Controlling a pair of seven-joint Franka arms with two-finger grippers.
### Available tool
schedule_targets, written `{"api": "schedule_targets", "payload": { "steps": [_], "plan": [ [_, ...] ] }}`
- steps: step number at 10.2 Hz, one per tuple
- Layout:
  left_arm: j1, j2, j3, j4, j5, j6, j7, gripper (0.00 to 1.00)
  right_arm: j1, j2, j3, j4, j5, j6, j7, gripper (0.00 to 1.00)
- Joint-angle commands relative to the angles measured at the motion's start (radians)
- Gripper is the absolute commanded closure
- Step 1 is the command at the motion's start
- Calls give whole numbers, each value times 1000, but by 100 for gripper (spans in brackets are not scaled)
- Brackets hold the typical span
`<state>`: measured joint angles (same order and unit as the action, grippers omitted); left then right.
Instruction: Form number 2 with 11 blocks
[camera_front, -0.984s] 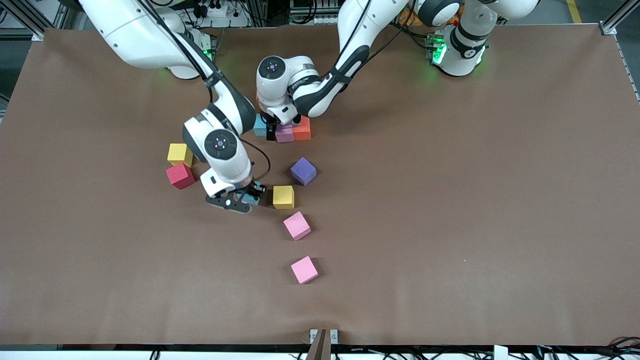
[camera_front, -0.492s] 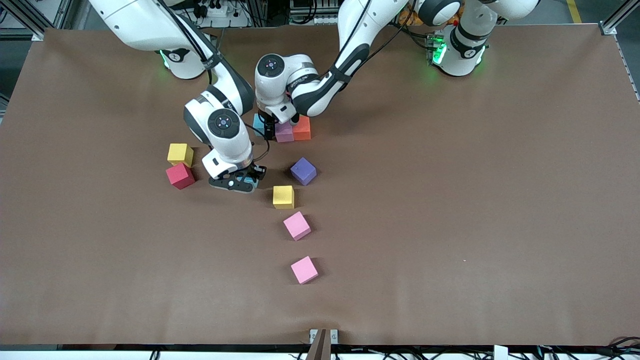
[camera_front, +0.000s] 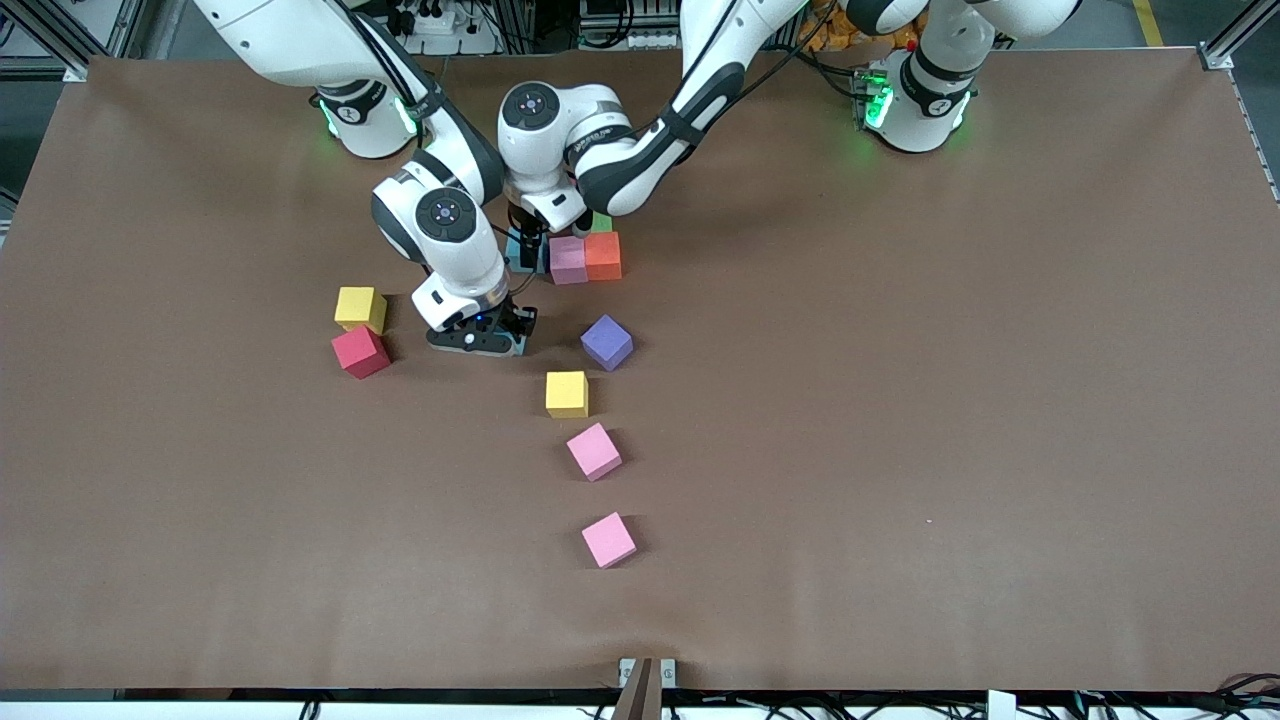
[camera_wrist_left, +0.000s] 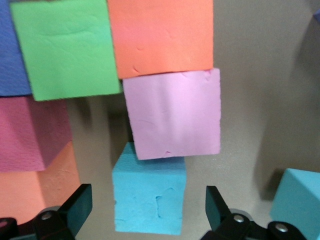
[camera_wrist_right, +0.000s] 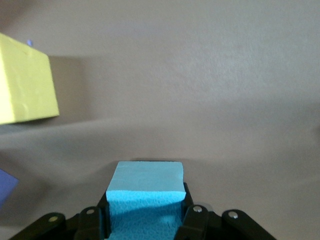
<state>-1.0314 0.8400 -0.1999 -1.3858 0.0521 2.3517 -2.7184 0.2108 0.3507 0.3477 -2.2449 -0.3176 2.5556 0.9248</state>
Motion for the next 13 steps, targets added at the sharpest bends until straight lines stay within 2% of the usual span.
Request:
{"api": "schedule_targets", "payload": {
  "steps": [1,5,9,12,13],
  "plan": [
    [7,-67,-12,-9,20,-101,26,0,-4,-41,43,-73,-8,17,23,100],
    [74,-136,-19,-44,-9,-204,158,0,-4,-41,79,-93,-8,20,55,100],
    [119,-298,-23,-248,-69,-215,317,0,1,-41,103,-134,-8,47,87,100],
    [154,-334,-23,-292,-75,-215,376,0,-1,-42,117,-147,-9,51,83,100],
    [175,-367,-23,-339,-75,-215,423,0,-1,-42,117,-147,-15,51,77,100]
  ]
}}
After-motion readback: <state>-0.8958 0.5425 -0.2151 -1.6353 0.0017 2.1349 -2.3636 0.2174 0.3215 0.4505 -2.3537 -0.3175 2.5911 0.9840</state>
